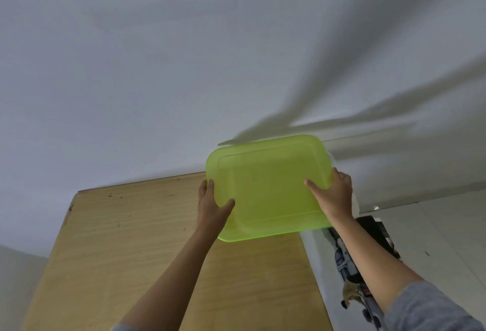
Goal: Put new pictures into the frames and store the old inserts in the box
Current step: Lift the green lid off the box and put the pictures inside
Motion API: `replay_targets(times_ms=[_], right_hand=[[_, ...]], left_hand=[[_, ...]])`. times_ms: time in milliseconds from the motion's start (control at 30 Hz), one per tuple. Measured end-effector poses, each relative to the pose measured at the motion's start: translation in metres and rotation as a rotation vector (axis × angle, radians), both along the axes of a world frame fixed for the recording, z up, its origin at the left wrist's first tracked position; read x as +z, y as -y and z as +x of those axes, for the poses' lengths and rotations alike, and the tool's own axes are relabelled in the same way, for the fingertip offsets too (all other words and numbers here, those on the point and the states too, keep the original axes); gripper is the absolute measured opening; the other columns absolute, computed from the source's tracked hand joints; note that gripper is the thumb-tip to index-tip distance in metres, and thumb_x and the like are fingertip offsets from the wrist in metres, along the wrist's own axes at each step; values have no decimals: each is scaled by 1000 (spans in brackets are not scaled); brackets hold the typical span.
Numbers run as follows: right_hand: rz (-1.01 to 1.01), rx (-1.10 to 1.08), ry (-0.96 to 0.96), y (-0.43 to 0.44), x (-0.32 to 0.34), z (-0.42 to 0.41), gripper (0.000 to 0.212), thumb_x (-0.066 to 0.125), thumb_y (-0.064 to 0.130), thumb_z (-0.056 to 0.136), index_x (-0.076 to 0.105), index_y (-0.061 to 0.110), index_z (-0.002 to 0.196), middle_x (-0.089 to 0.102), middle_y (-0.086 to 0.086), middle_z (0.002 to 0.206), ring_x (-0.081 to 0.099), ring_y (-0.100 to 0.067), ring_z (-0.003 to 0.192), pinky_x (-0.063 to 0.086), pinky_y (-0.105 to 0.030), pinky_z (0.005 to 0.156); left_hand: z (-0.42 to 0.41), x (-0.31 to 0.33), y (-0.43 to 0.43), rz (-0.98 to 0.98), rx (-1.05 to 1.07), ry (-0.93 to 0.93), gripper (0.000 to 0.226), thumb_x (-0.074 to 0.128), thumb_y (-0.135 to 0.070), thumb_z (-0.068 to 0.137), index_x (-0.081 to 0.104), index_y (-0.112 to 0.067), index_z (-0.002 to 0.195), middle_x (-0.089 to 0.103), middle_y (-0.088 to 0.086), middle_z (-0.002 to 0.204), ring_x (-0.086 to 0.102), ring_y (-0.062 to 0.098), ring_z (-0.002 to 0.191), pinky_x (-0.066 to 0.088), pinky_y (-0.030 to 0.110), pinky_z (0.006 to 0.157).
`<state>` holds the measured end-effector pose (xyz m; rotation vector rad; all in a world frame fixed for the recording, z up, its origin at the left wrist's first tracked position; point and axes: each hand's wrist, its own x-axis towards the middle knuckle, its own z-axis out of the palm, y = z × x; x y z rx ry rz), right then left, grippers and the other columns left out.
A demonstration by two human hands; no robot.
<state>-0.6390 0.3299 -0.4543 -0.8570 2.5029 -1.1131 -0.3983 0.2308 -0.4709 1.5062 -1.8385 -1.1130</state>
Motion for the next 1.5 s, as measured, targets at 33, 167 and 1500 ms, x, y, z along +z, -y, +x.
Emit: replay_targets(times_ms=[33,167,1500], right_hand=[[-19,13,5,4,2,10,69,73,38,76,44,4,128,38,-13,127,43,-27,119,40,-33,95],[-61,76,-7,30,8,65,70,74,36,74,45,2,128,37,-15,127,37,-28,123,35,-30,98],[160,610,-212,0,-13,244,45,49,17,93,42,2,135,42,-11,141,34,-21,134,25,-24,109]], left_hand=[[12,3,1,-10,13,-2,80,69,-16,80,23,-3,145,18,10,152,19,21,141,20,29,111],[76,13,7,-27,101,-3,80,71,-15,79,25,-3,144,20,10,152,22,22,140,21,31,112],[250,-10,-32,-51,218,351,59,50,-22,93,26,5,141,11,17,153,8,31,142,16,38,112]])
